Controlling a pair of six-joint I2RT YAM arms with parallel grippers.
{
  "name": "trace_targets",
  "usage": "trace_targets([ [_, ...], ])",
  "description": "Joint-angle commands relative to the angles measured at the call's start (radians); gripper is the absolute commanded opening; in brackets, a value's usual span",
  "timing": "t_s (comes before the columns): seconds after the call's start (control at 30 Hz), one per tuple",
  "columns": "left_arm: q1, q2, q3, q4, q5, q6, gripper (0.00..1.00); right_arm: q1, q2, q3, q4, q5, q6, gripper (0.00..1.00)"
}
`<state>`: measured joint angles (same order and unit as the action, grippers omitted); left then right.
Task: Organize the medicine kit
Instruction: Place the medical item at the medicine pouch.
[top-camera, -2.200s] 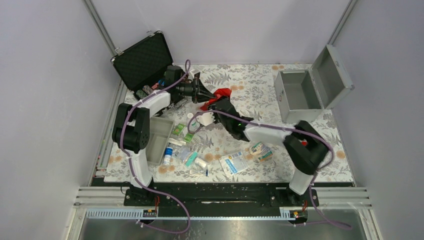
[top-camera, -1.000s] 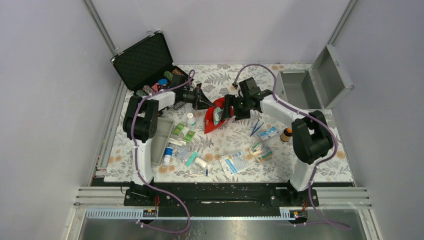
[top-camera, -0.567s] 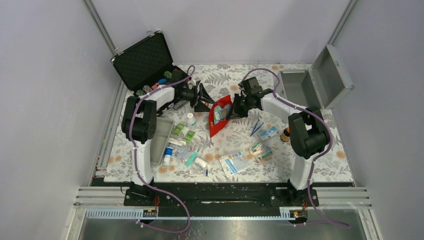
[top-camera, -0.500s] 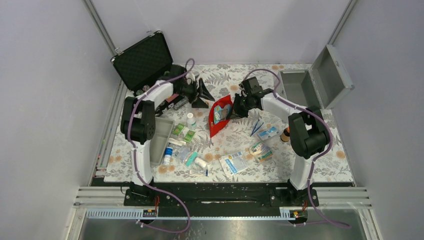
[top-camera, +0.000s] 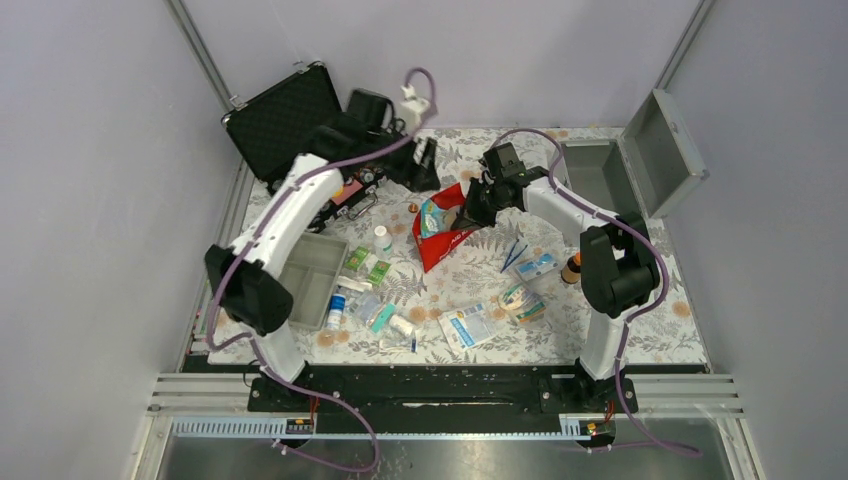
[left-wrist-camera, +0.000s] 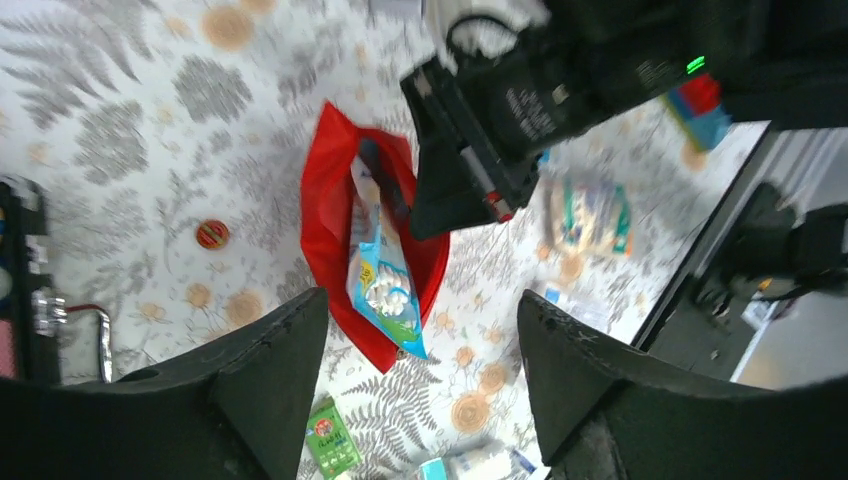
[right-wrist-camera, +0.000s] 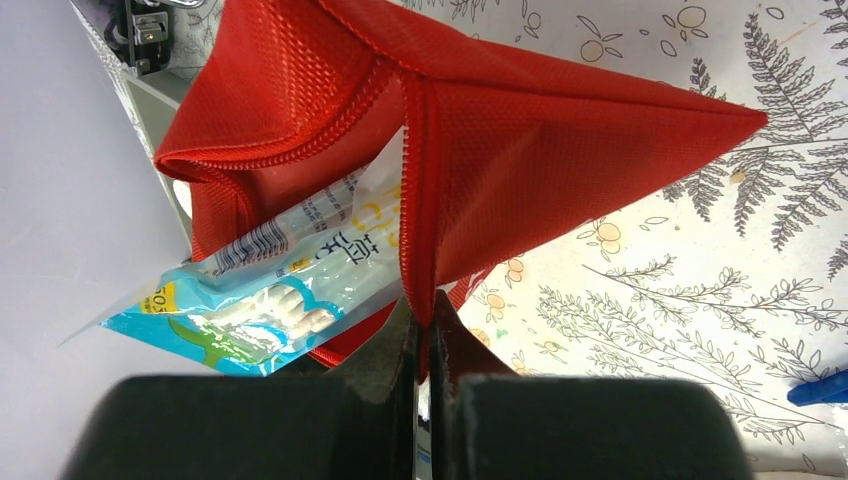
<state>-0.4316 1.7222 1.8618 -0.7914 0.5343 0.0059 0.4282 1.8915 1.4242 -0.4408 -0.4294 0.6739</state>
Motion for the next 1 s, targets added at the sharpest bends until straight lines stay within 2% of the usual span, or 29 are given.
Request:
trace_targets([
  [0.0,-0.044,0.14,-0.009,-0.127,-0.189,0.126,0.67,0.004,-0.019,0.008,-0.031,-0.015,-0.045,0.0],
  [0.1,-0.056,0.199,0.02,-0.161,-0.171,0.128,0.62,0.007,-0.029,-0.006,-0.04,-0.012,-0.081,0.0],
  [0.23,-0.076,0.26,0.039,-0.179,-0.148,0.098,0.49,0.011,-0.034,-0.022,-0.034,-0.027,-0.092,0.0],
  [0.37,-0.095,0.284,0.054,-0.186,-0.152,0.1,0.46,0.026,-0.04,-0.034,-0.029,-0.031,-0.105,0.0],
  [0.57,-0.099,0.344,0.166,-0.291,-0.068,0.094,0.33,0.034,-0.013,-0.028,-0.029,-0.046,-0.098,0.0],
  [0.8,-0.124,0.37,0.176,-0.331,-0.058,0.097,0.25,0.034,-0.003,-0.022,-0.03,-0.056,-0.098,0.0],
  [0.97,-0.137,0.389,0.17,-0.348,-0.104,0.101,0.27,0.034,-0.011,-0.021,-0.033,-0.059,-0.105,0.0],
])
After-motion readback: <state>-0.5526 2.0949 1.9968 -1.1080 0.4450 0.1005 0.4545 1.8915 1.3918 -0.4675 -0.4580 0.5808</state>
